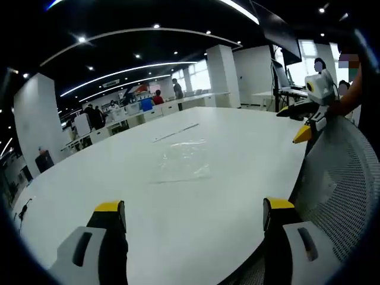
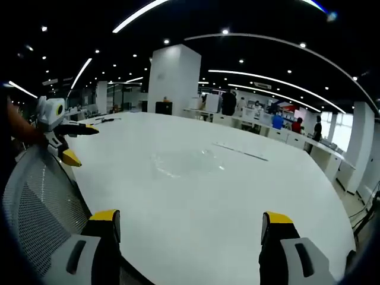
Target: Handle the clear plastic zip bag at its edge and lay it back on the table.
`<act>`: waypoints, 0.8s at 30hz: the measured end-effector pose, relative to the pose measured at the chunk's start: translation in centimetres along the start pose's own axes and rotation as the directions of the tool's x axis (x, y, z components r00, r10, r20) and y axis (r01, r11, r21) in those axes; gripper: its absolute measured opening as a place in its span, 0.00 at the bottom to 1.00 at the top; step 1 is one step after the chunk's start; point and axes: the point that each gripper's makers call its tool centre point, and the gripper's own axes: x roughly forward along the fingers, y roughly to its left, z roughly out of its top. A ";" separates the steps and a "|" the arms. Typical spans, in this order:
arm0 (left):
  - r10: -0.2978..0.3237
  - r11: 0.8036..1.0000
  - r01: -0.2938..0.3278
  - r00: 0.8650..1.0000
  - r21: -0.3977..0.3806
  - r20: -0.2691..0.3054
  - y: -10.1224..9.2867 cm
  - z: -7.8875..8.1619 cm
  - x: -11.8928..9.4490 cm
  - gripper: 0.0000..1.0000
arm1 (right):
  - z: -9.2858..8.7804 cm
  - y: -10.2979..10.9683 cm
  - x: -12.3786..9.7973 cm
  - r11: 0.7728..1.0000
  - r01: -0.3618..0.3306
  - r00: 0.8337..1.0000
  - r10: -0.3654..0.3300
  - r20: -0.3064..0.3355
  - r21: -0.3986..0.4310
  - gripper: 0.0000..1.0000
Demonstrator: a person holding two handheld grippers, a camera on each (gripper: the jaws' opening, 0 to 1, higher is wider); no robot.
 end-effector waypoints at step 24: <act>-0.001 1.000 0.001 1.000 0.001 -0.009 0.0 -0.2 0.2 0.96 | -0.1 -0.2 0.0 1.000 0.008 1.000 -0.008 0.000 -0.001 0.99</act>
